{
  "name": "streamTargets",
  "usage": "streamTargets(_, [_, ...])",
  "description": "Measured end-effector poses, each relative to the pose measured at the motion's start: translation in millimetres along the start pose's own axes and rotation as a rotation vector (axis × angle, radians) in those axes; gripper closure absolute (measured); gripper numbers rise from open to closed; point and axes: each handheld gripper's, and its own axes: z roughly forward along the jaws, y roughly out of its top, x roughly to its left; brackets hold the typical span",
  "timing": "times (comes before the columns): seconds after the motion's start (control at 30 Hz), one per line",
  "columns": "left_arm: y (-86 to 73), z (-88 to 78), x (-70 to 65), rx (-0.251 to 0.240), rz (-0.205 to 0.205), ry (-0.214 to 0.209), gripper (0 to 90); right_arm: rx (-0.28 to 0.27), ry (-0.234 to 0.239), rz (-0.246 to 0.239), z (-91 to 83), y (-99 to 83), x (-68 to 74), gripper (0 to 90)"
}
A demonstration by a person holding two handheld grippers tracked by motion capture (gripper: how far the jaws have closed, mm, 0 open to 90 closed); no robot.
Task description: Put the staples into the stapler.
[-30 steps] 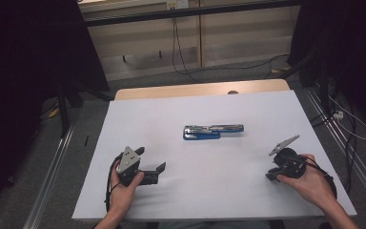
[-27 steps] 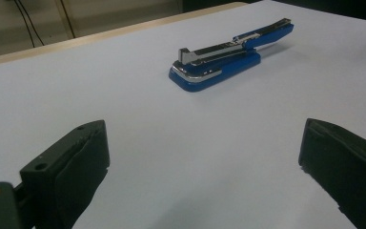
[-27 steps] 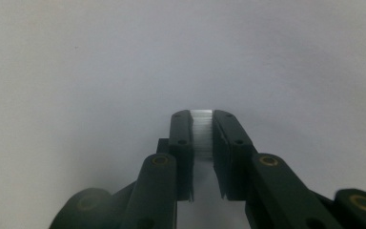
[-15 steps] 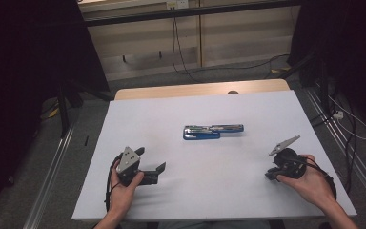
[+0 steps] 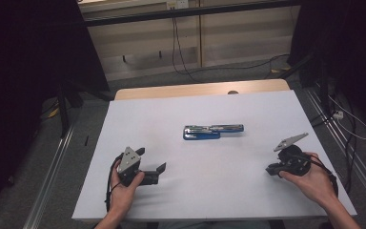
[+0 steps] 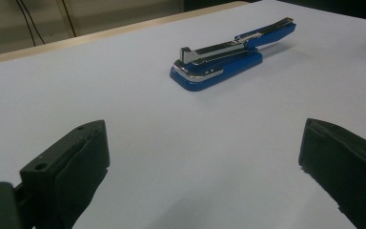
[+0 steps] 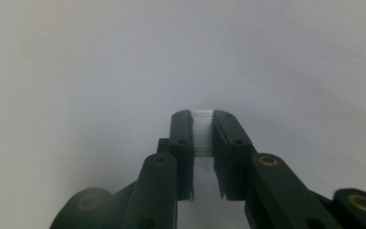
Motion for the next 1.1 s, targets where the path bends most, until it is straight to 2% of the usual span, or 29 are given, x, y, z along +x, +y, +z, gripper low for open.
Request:
streamTargets(0.47, [0.6, -2.1, 1.1, -0.009, -0.006, 0.005, 3.2, -0.092, 0.047, -0.019, 2.6, 12.1, -1.6, 79.4])
streamTargets(0.73, [0.7, -2.4, 0.6, -0.009, -0.002, 0.008, 3.2, -0.129, 0.07, -0.075, 3.2, 23.4, 0.1, 79.4])
streamTargets(0.87, [0.6, -2.2, 0.7, -0.007, 0.002, 0.01, 3.2, -0.131, 0.066, -0.077, 2.8, 31.9, 0.6, 79.4])
streamTargets(1.1, [0.6, -3.1, 1.9, -0.012, -0.002, 0.013, 3.2, -0.163, 0.076, -0.119, 6.2, 49.4, 2.8, 79.4])
